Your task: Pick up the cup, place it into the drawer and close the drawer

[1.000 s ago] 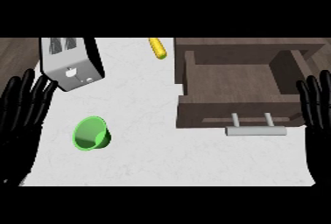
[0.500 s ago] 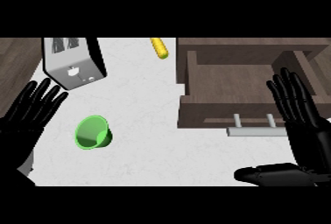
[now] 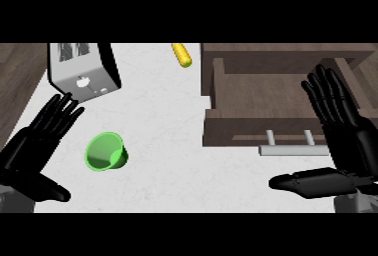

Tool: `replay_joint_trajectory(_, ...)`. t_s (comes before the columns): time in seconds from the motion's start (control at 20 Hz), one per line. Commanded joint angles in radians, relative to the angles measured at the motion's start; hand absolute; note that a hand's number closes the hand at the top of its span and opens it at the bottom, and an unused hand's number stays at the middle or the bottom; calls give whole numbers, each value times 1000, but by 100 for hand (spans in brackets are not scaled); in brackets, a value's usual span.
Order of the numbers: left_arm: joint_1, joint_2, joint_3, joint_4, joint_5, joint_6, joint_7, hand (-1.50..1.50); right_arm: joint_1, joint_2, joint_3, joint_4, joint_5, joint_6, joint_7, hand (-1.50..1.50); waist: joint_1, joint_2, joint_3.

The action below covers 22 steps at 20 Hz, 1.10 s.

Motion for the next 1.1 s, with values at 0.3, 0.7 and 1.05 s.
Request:
replay_joint_trajectory(0.3, -80, -17, -3, 394, -285, -14, -298, -150, -31, -26, -57, 8, -32, 35, 4, -150, -4, -1, 0)
replay_joint_trajectory(0.7, -261, 53, 19, 839, -438, 4, -551, -150, -90, -11, -46, 45, -15, 21, 22, -150, -13, 2, -1)
replay_joint_trajectory(1.05, -335, 52, -11, 1095, -532, 57, -774, -150, -151, -50, -110, 41, -68, 37, 67, -150, -18, 5, -2)
